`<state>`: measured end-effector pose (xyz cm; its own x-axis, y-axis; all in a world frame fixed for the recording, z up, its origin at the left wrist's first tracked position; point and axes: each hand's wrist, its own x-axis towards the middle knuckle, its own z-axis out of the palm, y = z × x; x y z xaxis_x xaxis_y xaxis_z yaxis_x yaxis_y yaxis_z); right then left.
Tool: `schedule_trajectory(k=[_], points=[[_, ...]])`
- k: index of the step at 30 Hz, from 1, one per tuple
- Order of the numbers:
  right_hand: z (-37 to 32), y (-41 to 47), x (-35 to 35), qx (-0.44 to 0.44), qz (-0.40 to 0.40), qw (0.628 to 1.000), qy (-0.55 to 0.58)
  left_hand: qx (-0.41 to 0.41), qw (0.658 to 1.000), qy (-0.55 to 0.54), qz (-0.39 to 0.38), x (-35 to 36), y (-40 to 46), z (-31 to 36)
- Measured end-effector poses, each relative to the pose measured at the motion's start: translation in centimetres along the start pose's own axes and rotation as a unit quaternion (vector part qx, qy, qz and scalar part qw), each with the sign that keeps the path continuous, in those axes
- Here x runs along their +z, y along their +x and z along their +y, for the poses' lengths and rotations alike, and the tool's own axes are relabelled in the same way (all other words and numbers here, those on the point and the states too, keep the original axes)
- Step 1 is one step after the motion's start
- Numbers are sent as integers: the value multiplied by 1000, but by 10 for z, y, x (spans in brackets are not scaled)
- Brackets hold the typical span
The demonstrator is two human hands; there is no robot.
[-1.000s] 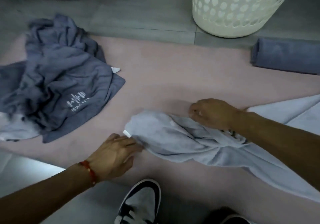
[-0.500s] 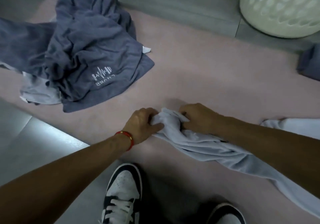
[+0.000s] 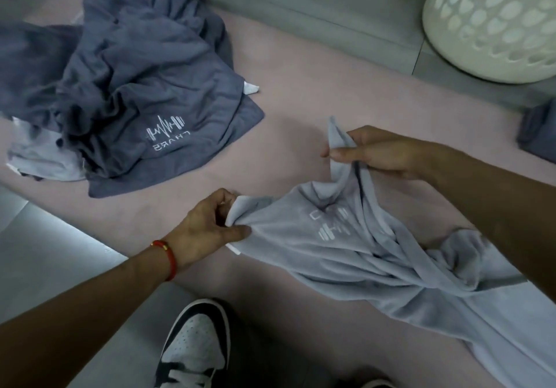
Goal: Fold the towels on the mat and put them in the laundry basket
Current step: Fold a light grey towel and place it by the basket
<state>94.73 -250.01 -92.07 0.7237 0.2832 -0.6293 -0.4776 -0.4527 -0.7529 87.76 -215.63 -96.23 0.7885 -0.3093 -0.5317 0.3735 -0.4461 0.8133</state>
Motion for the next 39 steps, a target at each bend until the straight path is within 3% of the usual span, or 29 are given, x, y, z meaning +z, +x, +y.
schedule_trajectory(k=[4, 8, 11, 13, 16, 22, 26, 29, 33, 35, 37, 39], points=[[-5, 24, -31, 72, -31, 996, -49, -46, 994, -99, -21, -12, 0, -6], [-15, 50, -47, 43, 58, 980, -184, -70, 973, -211, -58, -14, -2, -12], [-40, 65, -58, -33, 168, 897, -406, -58, 968, -246, 3, -16, -6, -13], [-67, 74, -70, -89, 240, 847, -466, -55, 961, -254, 94, -20, -10, -13], [-105, 93, -79, -134, 316, 829, -441, -37, 952, -234, 195, -29, -13, -22], [-125, 159, -33, -152, 379, 862, -300, -50, 937, -111, 328, -41, -6, -31], [-106, 190, 3, -102, 335, 884, -309, -70, 932, -74, 348, -53, -2, -48], [-88, 186, 16, -127, 201, 903, -357, -75, 934, -27, 349, -53, -4, -49], [-66, 161, 14, -189, 133, 874, -428, -68, 931, 92, 347, -54, -2, -50], [-45, 139, 15, -183, 93, 852, -481, 21, 909, 246, 336, -54, -3, -49], [-15, 105, 18, -152, 56, 845, -509, 129, 856, 418, 275, -46, -4, -42], [21, 59, 19, -155, 40, 847, -507, 199, 827, 487, 198, -26, 0, -25]])
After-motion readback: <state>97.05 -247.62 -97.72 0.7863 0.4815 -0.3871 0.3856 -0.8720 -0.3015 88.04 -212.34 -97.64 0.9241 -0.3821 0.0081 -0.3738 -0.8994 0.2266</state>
